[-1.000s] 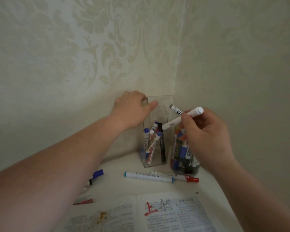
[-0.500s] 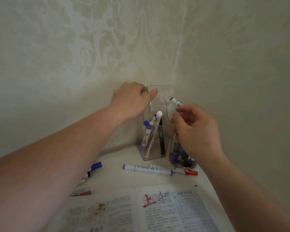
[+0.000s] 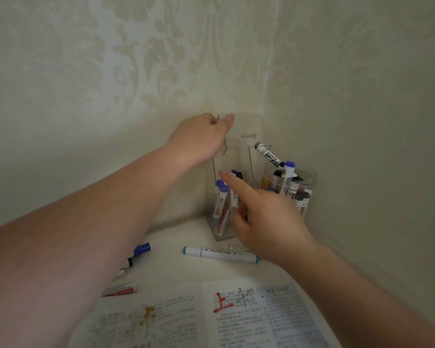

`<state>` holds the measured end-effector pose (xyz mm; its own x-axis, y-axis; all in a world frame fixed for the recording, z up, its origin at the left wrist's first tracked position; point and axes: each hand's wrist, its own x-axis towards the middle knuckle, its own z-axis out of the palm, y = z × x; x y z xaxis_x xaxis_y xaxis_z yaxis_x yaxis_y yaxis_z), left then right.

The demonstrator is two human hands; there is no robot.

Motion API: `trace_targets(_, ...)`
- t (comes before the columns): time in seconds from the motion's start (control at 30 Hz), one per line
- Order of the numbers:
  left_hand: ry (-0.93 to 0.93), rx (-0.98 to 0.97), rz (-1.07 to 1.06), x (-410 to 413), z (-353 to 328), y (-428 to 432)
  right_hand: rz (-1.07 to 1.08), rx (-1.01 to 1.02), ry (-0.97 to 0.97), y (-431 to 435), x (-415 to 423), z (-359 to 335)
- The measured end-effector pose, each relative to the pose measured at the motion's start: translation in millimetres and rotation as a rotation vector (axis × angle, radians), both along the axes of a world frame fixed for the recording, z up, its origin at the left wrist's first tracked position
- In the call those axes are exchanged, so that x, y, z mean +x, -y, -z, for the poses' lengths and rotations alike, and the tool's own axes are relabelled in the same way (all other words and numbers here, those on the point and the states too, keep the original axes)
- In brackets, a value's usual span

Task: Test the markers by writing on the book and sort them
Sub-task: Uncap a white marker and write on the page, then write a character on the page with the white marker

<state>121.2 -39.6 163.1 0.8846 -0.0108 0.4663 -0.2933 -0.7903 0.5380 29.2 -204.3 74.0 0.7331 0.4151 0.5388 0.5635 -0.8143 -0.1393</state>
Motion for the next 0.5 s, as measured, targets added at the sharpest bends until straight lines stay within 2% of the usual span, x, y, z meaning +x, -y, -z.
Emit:
trace_targets(0.07, 0.031, -0.006, 0.013, -4.0, 6.2, -0.9, 0.007, -0.043, -0.03, -5.1, 0.8, -2.5)
trace_targets(0.17, 0.056, 0.008, 0.069, -8.4, 18.7, -4.4, 0.005, 0.083, -0.084, -3.2, 0.1, 2.0)
trace_targets(0.23, 0.074, 0.095, 0.096, -10.7, 34.6, -10.3, 0.061, 0.081, -0.17, -0.1, 1.0, 10.0)
trace_targets(0.37, 0.086, 0.088, 0.171, -14.6, 63.9, -19.3, 0.146, -0.16, -0.433, 2.7, 4.8, 29.7)
trace_targets(0.5, 0.151, 0.068, 0.157, -32.2, 65.2, -20.6, 0.099, -0.243, -0.477, 0.7, 8.4, 39.6)
